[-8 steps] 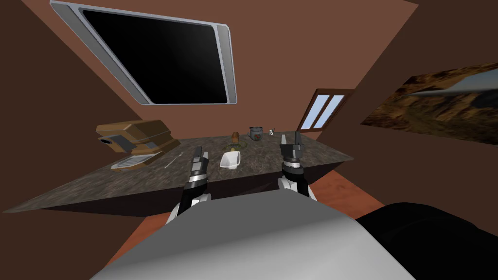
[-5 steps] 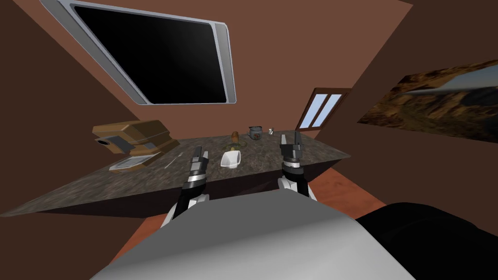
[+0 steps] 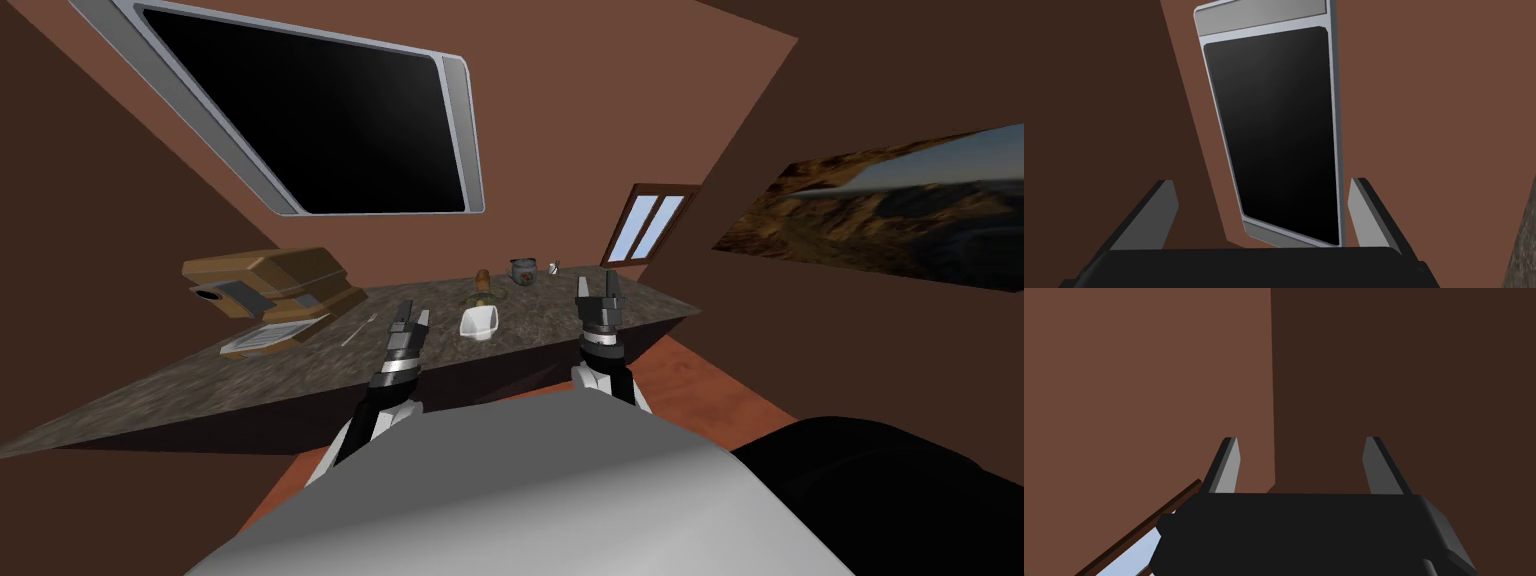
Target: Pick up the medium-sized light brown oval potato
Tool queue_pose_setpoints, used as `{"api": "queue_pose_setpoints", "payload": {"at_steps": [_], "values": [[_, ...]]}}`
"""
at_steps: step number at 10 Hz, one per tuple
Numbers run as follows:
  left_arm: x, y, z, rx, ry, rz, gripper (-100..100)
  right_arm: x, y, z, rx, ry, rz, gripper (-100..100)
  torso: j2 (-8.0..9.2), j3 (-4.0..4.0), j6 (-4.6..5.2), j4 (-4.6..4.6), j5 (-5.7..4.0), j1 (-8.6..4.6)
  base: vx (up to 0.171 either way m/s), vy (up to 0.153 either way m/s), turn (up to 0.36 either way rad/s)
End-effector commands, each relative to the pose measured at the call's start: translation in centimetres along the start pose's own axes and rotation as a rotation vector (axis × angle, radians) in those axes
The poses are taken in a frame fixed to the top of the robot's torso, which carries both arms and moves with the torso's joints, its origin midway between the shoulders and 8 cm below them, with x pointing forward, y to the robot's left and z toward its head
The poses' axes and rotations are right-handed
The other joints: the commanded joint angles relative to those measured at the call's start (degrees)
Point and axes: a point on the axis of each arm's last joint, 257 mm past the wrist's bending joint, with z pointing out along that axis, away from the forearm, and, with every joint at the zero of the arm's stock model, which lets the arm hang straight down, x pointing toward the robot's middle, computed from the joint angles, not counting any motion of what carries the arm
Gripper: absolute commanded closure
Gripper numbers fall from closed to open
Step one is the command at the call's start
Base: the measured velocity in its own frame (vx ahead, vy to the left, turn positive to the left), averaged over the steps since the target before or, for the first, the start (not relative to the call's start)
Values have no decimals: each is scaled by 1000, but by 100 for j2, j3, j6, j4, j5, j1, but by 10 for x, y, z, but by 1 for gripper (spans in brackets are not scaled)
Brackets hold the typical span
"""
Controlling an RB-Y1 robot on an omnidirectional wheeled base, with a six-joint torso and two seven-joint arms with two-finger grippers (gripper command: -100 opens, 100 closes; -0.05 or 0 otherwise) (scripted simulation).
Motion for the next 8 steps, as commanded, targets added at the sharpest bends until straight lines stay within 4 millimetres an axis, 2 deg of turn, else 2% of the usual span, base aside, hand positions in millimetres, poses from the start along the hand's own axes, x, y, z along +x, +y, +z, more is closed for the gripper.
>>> {"api": "queue_pose_setpoints", "payload": {"at_steps": [1,8], "values": [[0,2,1,-6,26,-31,-100,0,0,0,0,0,0,0,0,0,0,0,0,0,-48,53,-106],[-4,16,2,-63,94,-150,-100,0,0,0,0,0,0,0,-1,-1,1,-1,1,8,-52,68,-102]]}}
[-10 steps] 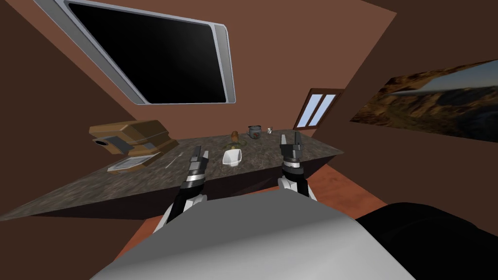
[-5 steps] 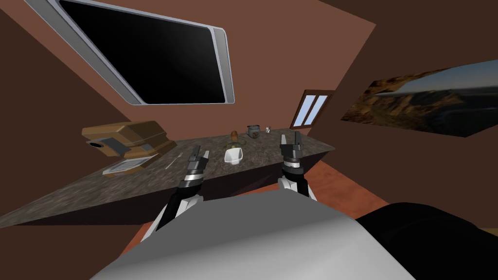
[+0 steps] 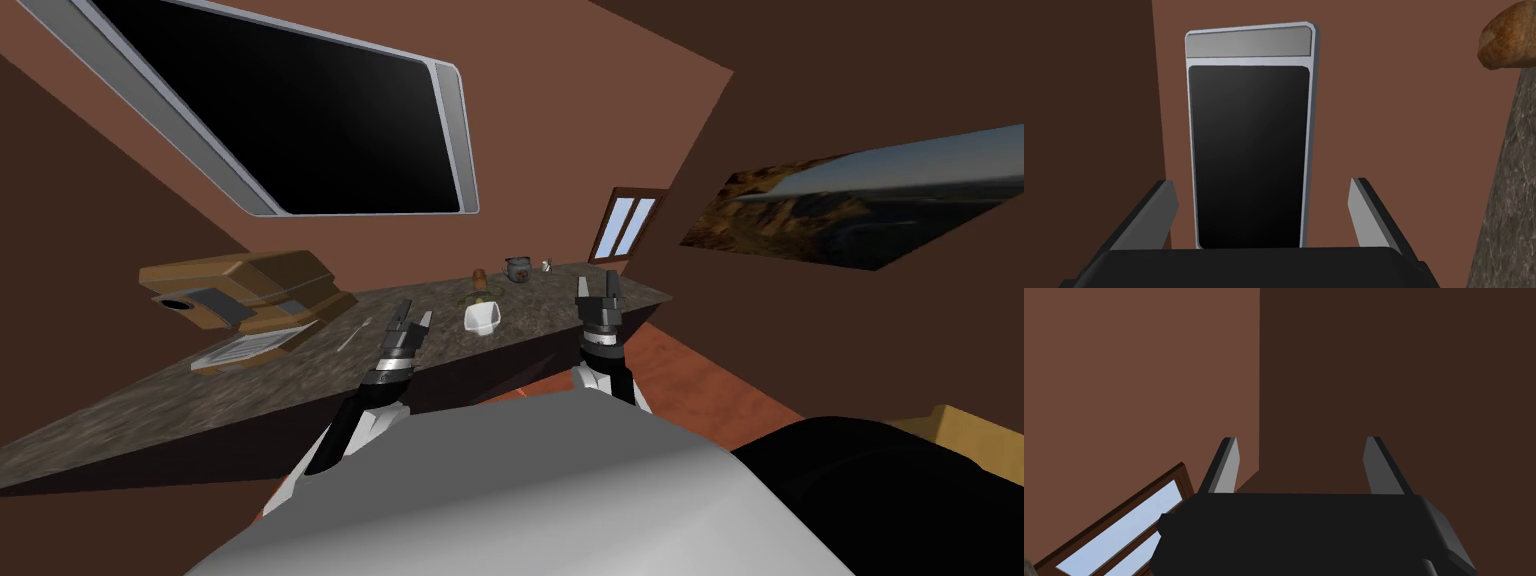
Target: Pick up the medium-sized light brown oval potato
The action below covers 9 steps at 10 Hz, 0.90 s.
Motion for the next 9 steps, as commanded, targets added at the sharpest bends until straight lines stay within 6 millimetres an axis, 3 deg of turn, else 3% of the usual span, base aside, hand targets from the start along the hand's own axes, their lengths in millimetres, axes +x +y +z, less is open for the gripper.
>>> {"api": "queue_pose_setpoints", "payload": {"at_steps": [1,3,9], "values": [[-1,8,0,-32,22,-26,-100,0,0,0,0,0,0,0,0,0,0,0,0,0,-47,83,-167],[-4,9,0,-38,25,-51,-100,0,0,0,0,0,0,0,1,0,0,0,1,2,-35,51,-54],[-14,41,-6,-180,87,-130,-100,0,0,0,0,0,0,0,-1,-1,2,0,1,3,-45,73,-163]]}}
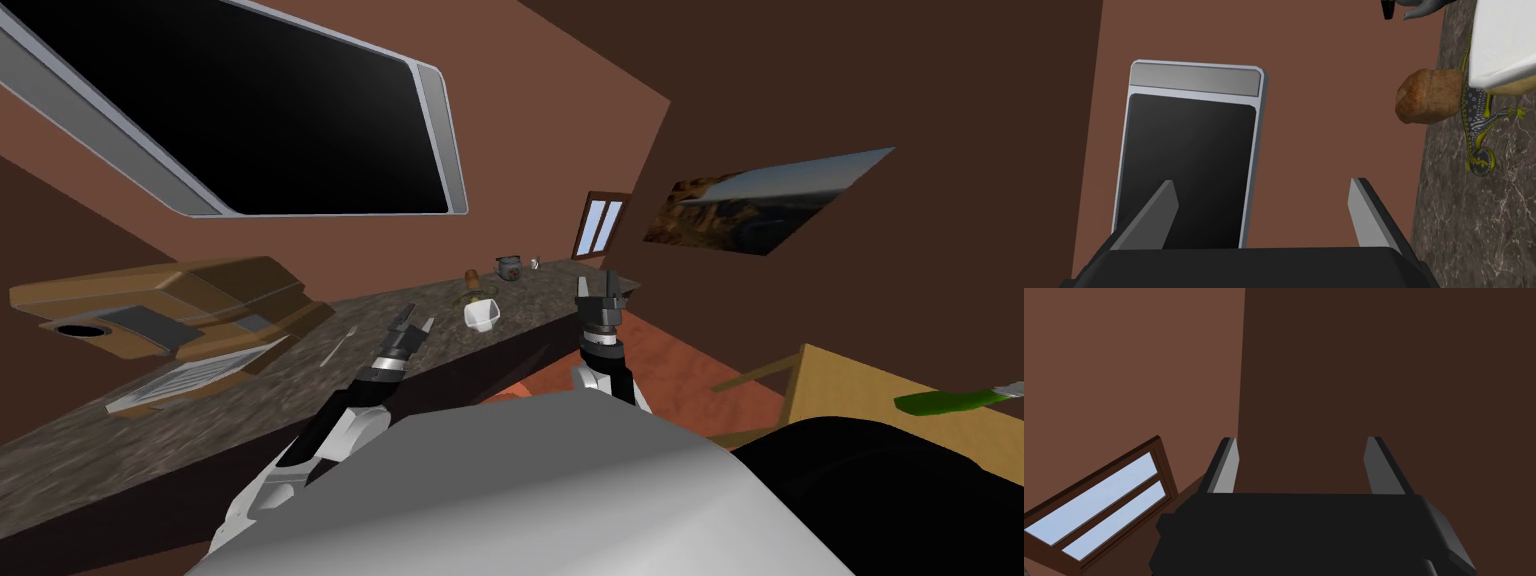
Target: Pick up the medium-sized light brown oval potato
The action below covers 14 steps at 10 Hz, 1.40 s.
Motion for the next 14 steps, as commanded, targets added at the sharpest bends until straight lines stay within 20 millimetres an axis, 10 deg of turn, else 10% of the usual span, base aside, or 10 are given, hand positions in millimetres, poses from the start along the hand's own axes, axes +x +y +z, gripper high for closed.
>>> {"api": "queue_pose_setpoints", "payload": {"at_steps": [1,14], "values": [[-2,2,0,-12,1,-21,-100,0,0,0,0,0,0,0,0,0,0,0,0,0,-9,37,12],[-59,94,-39,-433,9,-104,-100,0,0,0,0,0,0,0,-13,-7,-1,-3,0,-3,-29,66,-180]]}}
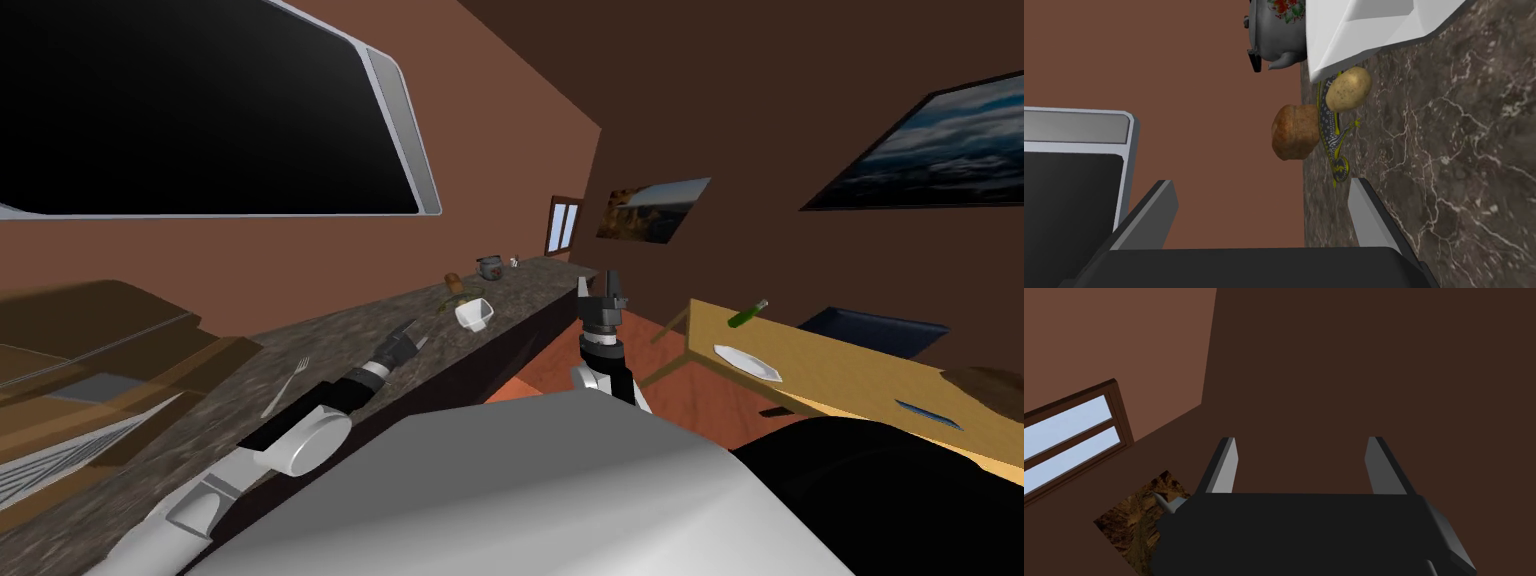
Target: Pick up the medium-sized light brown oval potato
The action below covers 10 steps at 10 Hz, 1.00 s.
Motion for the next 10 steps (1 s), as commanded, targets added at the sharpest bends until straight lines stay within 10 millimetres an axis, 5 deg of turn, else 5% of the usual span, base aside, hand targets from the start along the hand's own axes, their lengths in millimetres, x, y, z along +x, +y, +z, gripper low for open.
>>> {"api": "queue_pose_setpoints", "payload": {"at_steps": [1,10], "values": [[-6,8,-3,-50,0,-6,-100,0,0,0,0,0,0,0,0,0,0,0,0,0,-38,70,-161],[-85,84,-50,-450,-97,-4,-100,0,0,0,0,0,0,0,-15,-8,-7,-3,-1,-12,-22,55,-251]]}}
